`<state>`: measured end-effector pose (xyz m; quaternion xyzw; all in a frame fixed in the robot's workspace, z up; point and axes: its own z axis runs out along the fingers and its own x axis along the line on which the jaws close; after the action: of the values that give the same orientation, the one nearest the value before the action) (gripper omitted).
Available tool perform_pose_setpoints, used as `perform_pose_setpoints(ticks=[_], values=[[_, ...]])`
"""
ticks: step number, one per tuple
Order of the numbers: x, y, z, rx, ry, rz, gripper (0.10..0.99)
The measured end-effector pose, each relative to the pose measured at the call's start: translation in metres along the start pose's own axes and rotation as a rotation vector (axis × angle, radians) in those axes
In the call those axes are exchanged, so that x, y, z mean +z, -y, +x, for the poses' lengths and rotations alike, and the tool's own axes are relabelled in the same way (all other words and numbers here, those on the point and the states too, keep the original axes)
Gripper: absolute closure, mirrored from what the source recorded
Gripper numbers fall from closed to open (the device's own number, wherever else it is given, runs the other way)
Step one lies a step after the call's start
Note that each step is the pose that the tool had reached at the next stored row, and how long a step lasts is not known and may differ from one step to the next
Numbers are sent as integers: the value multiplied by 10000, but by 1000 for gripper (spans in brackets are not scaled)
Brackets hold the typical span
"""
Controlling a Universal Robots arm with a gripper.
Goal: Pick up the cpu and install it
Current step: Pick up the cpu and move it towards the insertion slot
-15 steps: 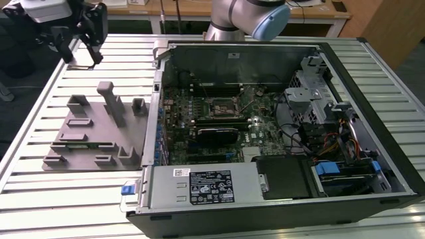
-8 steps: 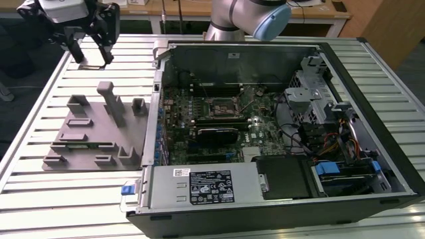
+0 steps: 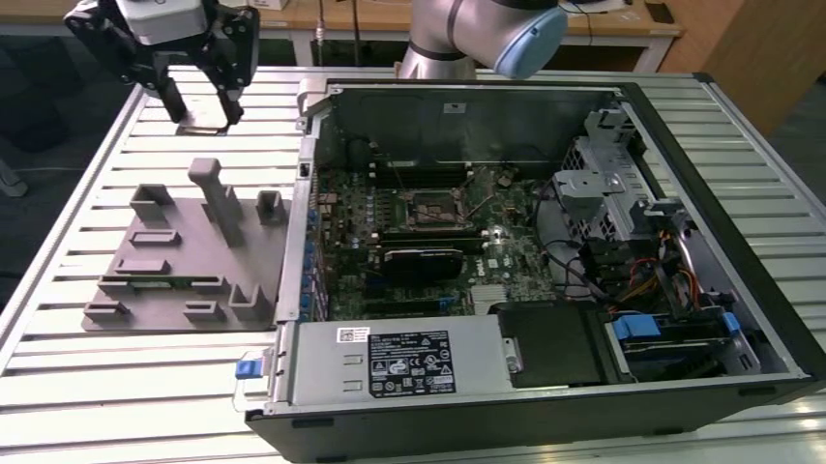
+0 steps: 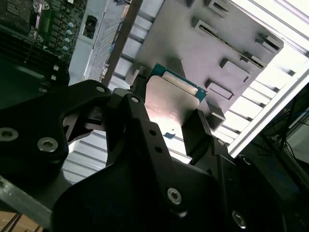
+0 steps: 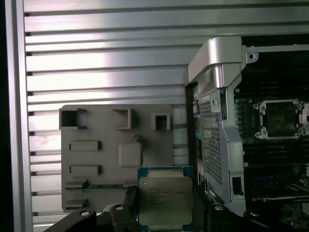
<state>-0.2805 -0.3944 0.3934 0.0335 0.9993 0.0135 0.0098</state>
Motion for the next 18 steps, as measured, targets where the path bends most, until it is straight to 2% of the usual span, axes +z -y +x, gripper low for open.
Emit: perform_pose_setpoints(ticks=[18], values=[[11,-35,-521,2,-54,4,545]])
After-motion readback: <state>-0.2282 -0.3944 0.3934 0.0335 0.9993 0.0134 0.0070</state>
